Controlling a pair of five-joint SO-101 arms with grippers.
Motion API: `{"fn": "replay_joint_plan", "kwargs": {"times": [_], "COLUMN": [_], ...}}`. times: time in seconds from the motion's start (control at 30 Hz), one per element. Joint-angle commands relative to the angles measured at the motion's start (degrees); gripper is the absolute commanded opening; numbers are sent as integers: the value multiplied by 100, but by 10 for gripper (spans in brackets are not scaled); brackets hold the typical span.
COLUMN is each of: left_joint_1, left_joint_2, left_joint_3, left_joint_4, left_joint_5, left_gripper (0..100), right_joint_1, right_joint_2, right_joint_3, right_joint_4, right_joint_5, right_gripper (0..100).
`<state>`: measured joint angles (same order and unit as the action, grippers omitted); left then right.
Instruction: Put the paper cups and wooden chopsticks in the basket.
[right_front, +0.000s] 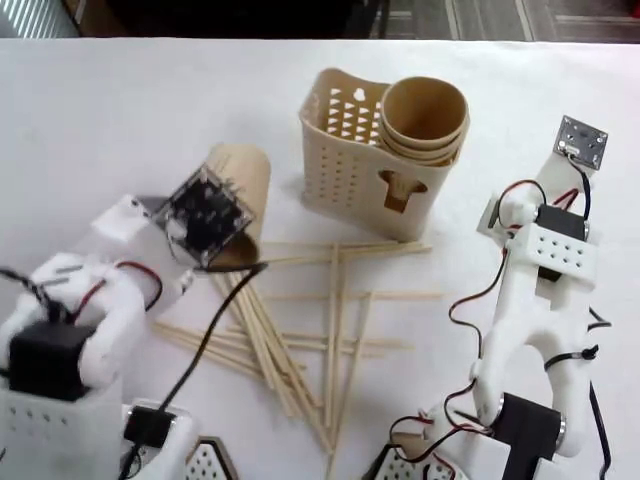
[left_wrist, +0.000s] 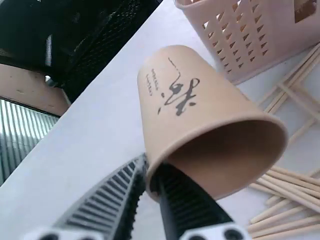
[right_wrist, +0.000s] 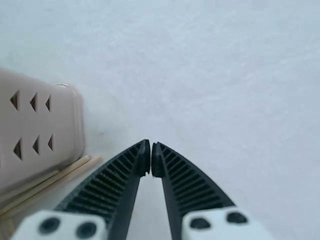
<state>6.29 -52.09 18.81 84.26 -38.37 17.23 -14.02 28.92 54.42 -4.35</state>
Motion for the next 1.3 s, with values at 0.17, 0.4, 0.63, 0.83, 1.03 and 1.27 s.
{"fn": "replay_joint_plan", "kwargs": {"times": [0.17,0.4,0.63,0.83,1.03,1.27], "left_joint_1": [1112,1903,2237,2202,2229,2202], "left_joint_2": [2800,4549,5710,6527,7020,6765], "left_joint_3": [-3824,-6154,-7727,-8642,-9187,-9433], "left_joint_4": [1459,1776,1565,1398,1415,1758], "left_joint_5": [765,1152,1169,1345,1363,1345], "left_gripper": [20,20,21,21,21,21], "right_joint_1": [-66,-57,-48,-57,-48,-40], "right_joint_2": [-171,-171,-171,-171,-171,-171], "right_joint_3": [-35,-35,-35,-35,-35,-35], "right_joint_4": [-75,-75,-75,-84,-154,-154], "right_joint_5": [26,26,26,26,26,26], "right_gripper": [18,18,18,18,18,18]}}
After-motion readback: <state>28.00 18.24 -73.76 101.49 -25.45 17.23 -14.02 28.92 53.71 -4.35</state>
